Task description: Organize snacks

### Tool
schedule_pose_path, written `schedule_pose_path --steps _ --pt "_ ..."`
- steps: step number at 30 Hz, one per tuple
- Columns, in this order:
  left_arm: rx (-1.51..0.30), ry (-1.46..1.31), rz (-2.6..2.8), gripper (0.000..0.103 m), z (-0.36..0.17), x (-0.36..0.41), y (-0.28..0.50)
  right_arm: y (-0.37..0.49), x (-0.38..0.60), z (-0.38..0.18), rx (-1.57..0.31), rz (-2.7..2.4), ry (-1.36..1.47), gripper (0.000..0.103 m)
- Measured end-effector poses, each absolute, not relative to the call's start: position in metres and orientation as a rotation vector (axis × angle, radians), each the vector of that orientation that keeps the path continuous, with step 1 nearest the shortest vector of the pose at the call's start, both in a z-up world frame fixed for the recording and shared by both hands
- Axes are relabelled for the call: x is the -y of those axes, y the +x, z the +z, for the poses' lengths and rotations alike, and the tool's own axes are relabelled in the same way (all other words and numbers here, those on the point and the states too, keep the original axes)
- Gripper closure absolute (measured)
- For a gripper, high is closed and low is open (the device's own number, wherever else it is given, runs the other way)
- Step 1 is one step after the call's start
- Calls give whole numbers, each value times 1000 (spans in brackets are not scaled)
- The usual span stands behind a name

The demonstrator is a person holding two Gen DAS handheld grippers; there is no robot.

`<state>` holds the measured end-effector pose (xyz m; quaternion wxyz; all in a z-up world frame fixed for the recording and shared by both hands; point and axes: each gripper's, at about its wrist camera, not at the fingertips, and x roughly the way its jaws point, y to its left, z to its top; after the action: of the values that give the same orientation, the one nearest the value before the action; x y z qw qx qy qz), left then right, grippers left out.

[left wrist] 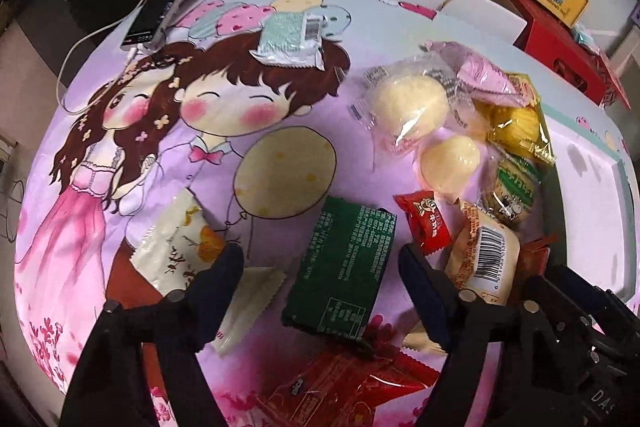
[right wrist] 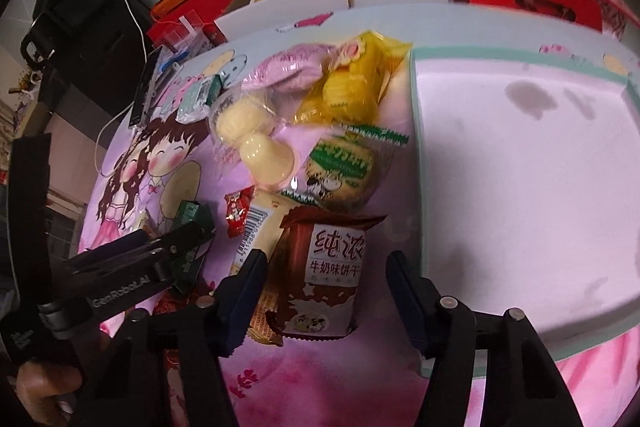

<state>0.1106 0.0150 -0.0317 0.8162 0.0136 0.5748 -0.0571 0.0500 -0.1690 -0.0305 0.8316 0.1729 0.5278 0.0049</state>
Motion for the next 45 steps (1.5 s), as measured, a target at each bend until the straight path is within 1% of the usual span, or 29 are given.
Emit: schedule_pose_path --steps 1,3,8,11,12,13,15,18,19,26,34,39,45 --pt "-1226 39 -121 27 -33 -13 111 50 169 -32 -1123 9 370 38" --pt "-1221 60 -118 29 -34 -11 111 51 169 -34 -1124 8 365 38" --pt "-1255 58 -143 46 -46 -5 114 53 164 -35 -1132 25 364 38" --pt "-1262 65 -148 49 -50 -2 115 55 164 -41 -1146 35 382 38" --pt "-1260 67 -148 51 -51 -2 115 55 164 -42 -1147 32 381 42" --pt "-1257 67 -151 53 -50 -1 115 54 165 -42 -1148 30 383 49" --pt "-1252 70 -153 54 -50 1 114 54 166 -44 -1151 33 397 52" --pt "-1248 79 -156 58 -51 3 114 54 167 -44 -1148 50 417 59" --pt "-1247 79 -158 59 -50 3 114 54 167 -43 -1145 51 418 60" --pt "-1233 74 -152 60 -35 1 107 49 168 -30 -1110 51 409 60" --pt "-1156 84 -174 60 -3 5 95 40 172 -1 -1044 57 392 60" --pt "-1122 95 -218 60 11 21 88 35 189 6 -1035 -3 375 60" --pt "-1133 129 -277 60 12 48 87 31 224 7 -1028 -99 386 60"
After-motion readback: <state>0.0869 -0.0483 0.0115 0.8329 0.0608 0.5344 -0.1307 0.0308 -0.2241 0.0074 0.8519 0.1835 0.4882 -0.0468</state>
